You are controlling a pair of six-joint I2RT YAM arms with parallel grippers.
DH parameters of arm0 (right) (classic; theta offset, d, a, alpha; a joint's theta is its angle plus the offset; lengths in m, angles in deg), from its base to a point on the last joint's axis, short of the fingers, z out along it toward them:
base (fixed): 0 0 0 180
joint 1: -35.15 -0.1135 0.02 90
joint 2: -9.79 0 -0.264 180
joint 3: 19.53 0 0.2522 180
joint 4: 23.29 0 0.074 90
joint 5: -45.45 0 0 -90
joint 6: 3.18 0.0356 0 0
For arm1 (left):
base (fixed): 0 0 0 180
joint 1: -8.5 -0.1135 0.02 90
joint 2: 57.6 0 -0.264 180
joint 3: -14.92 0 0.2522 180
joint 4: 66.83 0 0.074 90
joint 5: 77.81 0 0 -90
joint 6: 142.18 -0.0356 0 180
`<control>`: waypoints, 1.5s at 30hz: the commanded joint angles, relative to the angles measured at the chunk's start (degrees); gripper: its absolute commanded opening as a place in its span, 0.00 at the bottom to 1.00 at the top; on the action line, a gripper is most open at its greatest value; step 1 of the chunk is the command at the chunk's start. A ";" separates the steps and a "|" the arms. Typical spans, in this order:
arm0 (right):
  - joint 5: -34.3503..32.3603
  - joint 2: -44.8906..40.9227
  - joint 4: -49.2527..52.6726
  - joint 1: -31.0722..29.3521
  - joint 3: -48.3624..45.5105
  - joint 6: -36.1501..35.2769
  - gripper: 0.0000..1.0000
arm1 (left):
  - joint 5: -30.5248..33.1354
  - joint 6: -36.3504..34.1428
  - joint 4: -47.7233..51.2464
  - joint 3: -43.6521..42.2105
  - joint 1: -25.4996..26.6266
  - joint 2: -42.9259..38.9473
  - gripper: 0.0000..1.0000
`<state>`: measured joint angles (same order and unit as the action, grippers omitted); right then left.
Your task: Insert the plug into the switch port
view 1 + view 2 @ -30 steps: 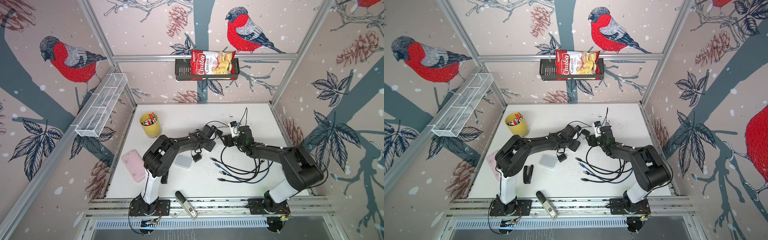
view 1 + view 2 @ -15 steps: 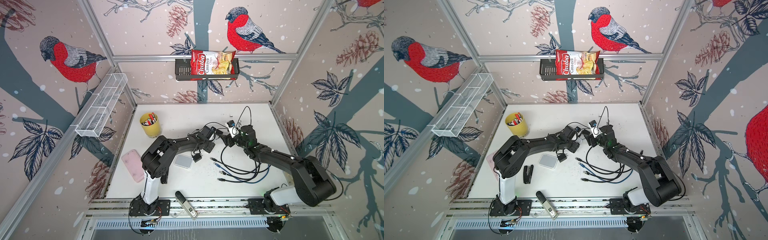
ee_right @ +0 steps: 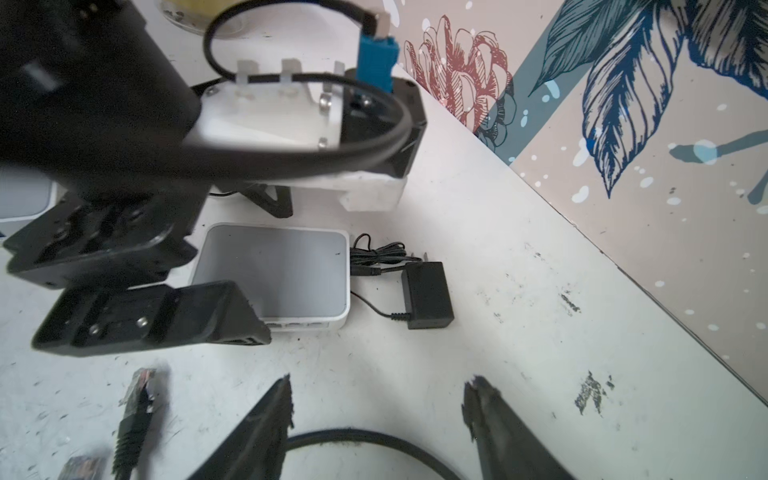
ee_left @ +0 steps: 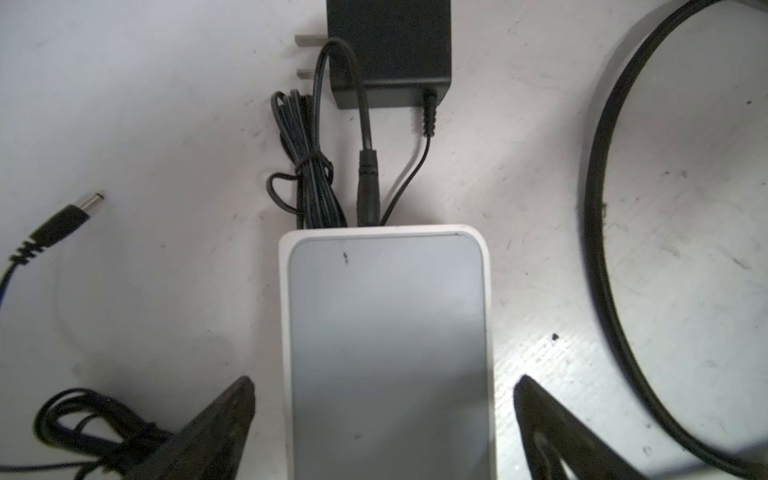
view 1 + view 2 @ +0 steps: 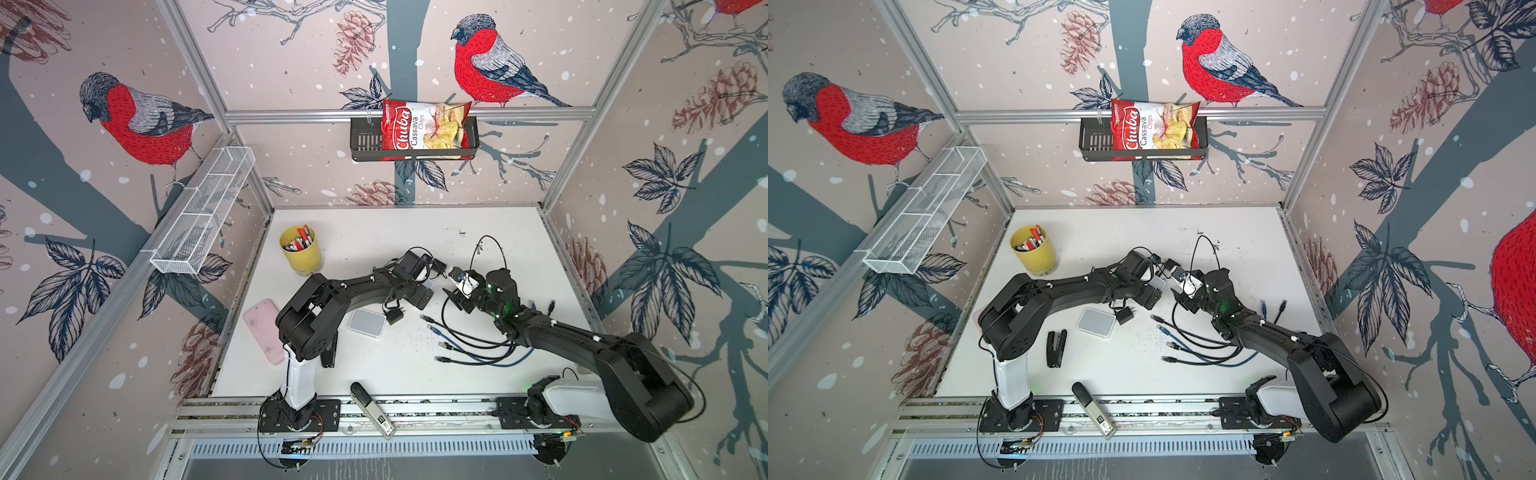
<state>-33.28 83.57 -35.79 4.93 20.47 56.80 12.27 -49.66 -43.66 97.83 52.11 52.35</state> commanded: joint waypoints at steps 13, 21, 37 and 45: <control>5.63 -1.71 0.77 1.21 1.34 1.78 0.65 | 0.19 0.44 -6.75 -6.29 -0.62 -5.98 0.96; 6.00 -1.74 7.38 -0.42 1.39 -3.65 0.60 | -2.07 3.88 -11.03 -11.07 -4.20 -11.49 0.96; 2.92 4.27 17.24 -9.57 3.21 -11.76 0.43 | -6.49 12.09 -20.07 -21.82 -10.57 -19.94 0.96; -0.72 8.20 20.66 -11.13 5.31 -12.86 0.36 | -7.17 12.33 -21.71 -23.46 -11.05 -20.74 0.96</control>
<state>-32.43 91.26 -17.23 -5.86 25.11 44.78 6.02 -37.55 -61.96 74.66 41.25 32.07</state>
